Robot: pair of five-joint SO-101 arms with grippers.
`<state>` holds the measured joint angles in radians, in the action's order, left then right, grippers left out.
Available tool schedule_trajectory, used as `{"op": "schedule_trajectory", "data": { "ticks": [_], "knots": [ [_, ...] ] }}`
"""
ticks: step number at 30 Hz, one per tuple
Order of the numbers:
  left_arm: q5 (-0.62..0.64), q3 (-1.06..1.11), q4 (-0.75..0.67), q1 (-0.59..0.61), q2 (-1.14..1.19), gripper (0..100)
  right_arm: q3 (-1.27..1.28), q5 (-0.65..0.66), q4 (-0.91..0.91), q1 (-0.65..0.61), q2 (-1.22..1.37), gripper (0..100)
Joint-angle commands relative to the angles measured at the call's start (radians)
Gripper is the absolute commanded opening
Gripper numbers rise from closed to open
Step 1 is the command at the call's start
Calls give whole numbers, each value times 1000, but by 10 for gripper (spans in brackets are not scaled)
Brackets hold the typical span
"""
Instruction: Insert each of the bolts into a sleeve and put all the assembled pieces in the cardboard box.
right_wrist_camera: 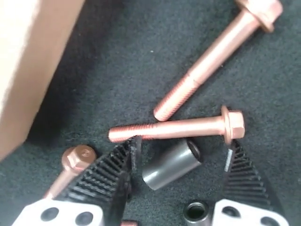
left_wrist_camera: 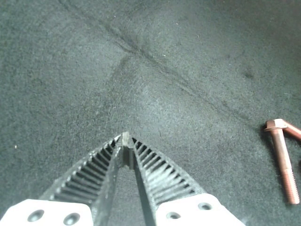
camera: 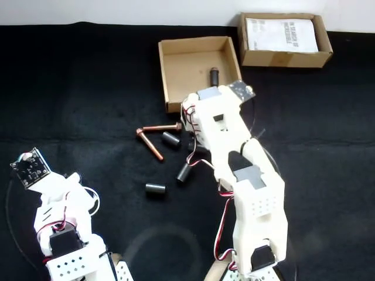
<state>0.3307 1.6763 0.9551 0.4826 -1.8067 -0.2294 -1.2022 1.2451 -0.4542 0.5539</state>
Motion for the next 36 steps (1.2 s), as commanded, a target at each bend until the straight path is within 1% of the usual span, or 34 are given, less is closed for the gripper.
{"op": "schedule_trajectory", "data": {
  "ticks": [1, 4, 6, 11, 17, 21, 26, 29, 32, 36],
  "knots": [
    [-5, 19, -6, 8, -2, 10, 35, 5, -4, 8, -7, 235],
    [-5, 19, -6, 8, -2, 10, 48, 8, -4, -5, -5, 180],
    [-5, 19, -5, 8, -2, 10, 50, 9, -4, -7, -5, 166],
    [-5, 19, -5, 8, -2, 10, 48, 40, -4, -10, -5, 166],
    [-5, 19, -5, 10, -2, 10, 91, 41, -2, -10, 18, 166],
    [-5, 19, -5, 10, -2, 10, 105, 43, -1, -47, 58, 166],
    [-5, 19, -5, 10, -2, 10, 104, 46, -5, -48, 62, 166],
    [-5, 19, -5, 10, -2, 10, 104, 86, 8, -50, 56, 166],
    [-5, 19, -5, 10, -2, 10, 102, 84, 47, -67, 56, 163],
    [-5, 19, -5, 10, -2, 10, 102, 84, 48, -91, 56, 163]
  ]
}}
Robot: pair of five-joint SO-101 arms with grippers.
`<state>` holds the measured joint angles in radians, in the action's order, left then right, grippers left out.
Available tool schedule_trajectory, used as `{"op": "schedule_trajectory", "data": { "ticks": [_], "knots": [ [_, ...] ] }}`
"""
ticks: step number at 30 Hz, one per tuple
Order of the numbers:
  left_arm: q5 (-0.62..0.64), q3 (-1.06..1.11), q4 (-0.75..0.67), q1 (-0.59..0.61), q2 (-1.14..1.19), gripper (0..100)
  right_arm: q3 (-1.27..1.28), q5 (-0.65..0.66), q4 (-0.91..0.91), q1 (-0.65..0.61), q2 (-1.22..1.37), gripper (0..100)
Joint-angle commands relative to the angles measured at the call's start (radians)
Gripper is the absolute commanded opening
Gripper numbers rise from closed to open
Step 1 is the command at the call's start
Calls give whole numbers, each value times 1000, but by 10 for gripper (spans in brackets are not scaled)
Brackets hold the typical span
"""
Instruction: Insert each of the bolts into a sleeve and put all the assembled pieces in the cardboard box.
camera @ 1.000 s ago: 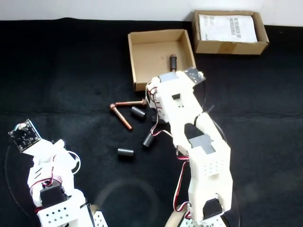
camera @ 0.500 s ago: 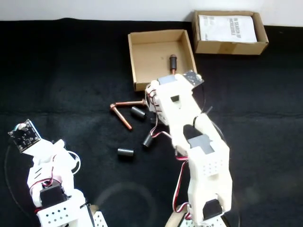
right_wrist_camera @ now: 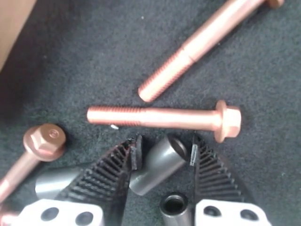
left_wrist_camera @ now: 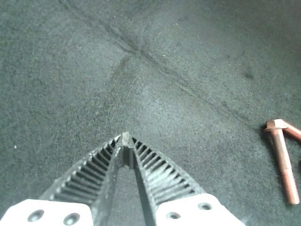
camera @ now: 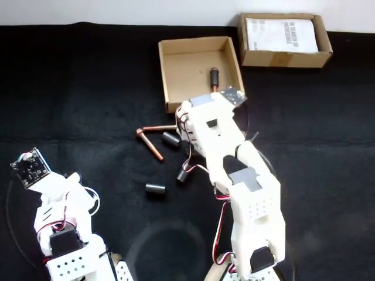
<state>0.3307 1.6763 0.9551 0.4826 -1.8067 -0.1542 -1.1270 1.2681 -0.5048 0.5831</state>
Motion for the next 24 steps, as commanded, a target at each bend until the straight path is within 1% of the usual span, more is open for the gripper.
{"op": "schedule_trajectory", "data": {
  "ticks": [1, 3, 5, 6, 8, 11, 16, 20, 24],
  "knots": [
    [-5, 19, -5, 10, -2, 10, 27, 9, 24, -47, 27, 162],
    [-5, 19, -5, 10, -2, 10, 27, 9, 16, -59, 28, 135],
    [-5, 19, -5, 10, -2, 10, 27, 14, 15, -64, 28, 56],
    [-5, 19, -5, 10, -2, 10, 27, 15, 4, -64, 28, 35],
    [-5, 19, -5, 10, -2, 10, 18, 15, -1, -62, 28, 46],
    [-5, 19, -5, 10, -2, 10, -21, 20, 4, -56, 30, 3],
    [-5, 19, -5, 10, -2, 10, -93, 68, 16, -44, 27, 6],
    [-5, 19, -5, 10, -2, 10, -257, 77, 101, -25, 27, 6],
    [-5, 19, -5, 10, -2, 10, -483, 166, 191, -8, 28, 6]
  ]
}}
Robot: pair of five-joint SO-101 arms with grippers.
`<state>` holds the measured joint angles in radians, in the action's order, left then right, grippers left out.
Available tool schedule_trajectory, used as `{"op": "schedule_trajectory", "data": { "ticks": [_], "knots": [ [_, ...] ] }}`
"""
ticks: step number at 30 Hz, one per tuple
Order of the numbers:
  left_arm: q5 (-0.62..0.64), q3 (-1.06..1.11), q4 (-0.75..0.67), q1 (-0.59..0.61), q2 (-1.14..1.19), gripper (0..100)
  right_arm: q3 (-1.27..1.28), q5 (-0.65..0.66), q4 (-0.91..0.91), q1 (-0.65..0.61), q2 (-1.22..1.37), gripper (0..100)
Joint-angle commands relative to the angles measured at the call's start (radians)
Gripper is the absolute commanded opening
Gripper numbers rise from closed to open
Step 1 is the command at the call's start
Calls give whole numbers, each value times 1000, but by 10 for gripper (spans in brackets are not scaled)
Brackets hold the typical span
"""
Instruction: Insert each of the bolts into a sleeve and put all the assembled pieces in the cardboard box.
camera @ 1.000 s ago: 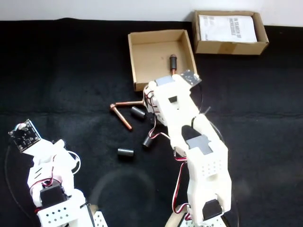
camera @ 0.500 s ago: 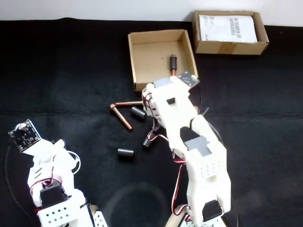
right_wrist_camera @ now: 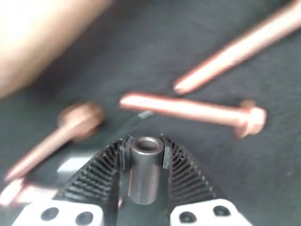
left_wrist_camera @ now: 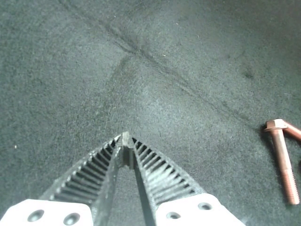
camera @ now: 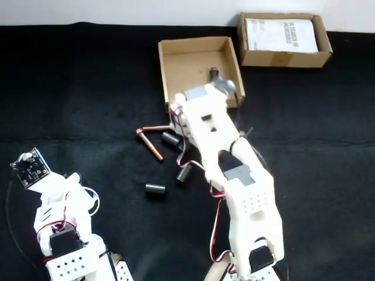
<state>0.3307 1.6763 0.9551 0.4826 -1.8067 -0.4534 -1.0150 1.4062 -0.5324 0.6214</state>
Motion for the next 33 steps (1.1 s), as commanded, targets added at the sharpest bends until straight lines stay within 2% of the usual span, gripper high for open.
{"op": "schedule_trajectory", "data": {
  "ticks": [1, 5, 12, 21, 28, 33],
  "knots": [
    [-5, 19, -5, 10, -2, 10, -242, 71, 79, 19, -10, 6],
    [-5, 19, -5, 10, -2, 10, -475, 135, 188, 19, -10, 6],
    [-5, 19, -5, 10, -2, 10, -762, 152, 335, 19, -36, 6],
    [-5, 19, -2, 8, -2, 10, -773, 506, 354, 50, -255, 6],
    [-5, 19, 0, 4, -2, 10, -763, 646, 355, 153, -498, 6],
    [-5, 19, 0, 2, -2, 10, -762, 669, 355, 196, -657, 6]
  ]
}}
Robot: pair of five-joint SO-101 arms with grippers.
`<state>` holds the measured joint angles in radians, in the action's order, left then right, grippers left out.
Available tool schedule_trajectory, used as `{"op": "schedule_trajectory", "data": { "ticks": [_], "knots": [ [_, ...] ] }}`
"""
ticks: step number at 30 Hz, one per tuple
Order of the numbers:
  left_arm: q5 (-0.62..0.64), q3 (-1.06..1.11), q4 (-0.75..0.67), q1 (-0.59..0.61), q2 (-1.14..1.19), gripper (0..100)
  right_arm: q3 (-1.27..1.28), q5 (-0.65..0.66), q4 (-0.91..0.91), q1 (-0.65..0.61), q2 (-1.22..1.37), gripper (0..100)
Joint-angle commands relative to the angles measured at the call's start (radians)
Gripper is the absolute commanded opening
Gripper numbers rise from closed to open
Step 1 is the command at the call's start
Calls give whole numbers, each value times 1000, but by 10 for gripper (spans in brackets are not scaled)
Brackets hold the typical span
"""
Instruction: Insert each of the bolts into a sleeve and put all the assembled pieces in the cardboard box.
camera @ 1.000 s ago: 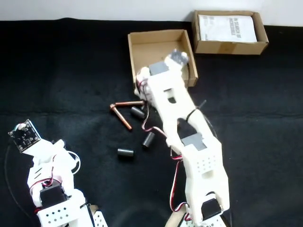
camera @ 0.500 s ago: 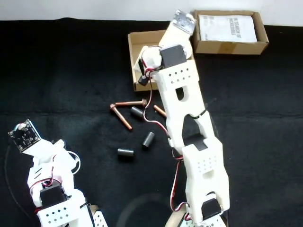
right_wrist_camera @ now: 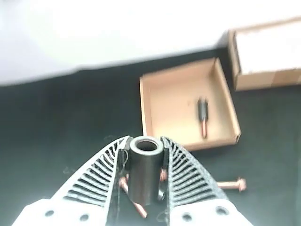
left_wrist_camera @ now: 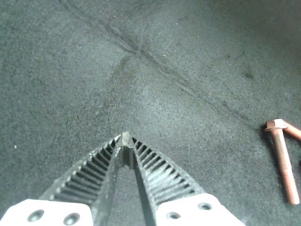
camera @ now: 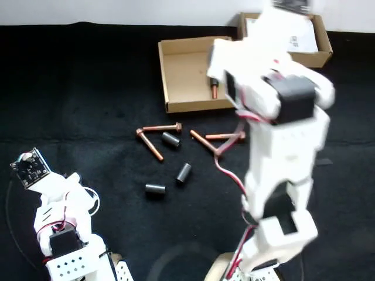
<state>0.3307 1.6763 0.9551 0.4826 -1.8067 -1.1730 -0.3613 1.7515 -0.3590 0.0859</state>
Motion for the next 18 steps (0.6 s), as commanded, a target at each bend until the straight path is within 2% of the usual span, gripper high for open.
{"op": "schedule_trajectory", "data": {
  "ticks": [1, 7, 13, 18],
  "knots": [
    [-5, 19, 2, 2, -2, 10, -42, 15, 10, 27, -156, 6],
    [-5, 19, 2, 1, -2, 10, 90, 15, 10, 30, -390, 6],
    [-5, 19, 23, -2, -2, 10, 501, 15, 10, 30, -696, 6],
    [-5, 19, 83, -62, -2, 10, 835, 15, 8, 33, -917, 6]
  ]
}}
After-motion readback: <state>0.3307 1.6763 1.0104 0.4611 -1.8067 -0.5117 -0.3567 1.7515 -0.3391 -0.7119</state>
